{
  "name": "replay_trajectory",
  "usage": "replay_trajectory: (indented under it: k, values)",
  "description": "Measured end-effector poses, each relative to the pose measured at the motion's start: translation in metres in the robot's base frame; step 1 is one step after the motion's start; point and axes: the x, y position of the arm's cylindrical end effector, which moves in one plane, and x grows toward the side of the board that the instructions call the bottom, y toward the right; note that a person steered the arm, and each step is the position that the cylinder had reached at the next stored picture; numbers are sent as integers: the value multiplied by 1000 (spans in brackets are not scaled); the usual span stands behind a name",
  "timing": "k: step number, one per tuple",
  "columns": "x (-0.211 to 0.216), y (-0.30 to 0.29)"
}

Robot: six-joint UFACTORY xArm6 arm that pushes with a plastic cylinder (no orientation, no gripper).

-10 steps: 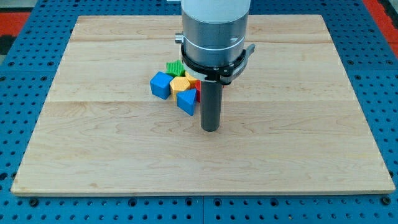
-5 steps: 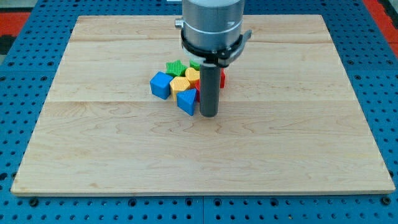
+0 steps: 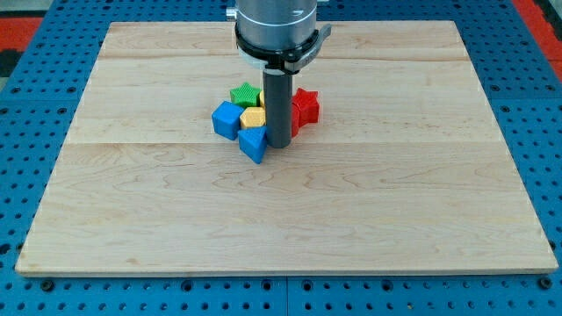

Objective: Place the yellow hexagon in between the green star and blue cube

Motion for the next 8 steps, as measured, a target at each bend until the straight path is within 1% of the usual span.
replay_trajectory:
  k: [3,7,8]
  values:
    - [-11,0]
    - [-4,4]
    - [-4,-12]
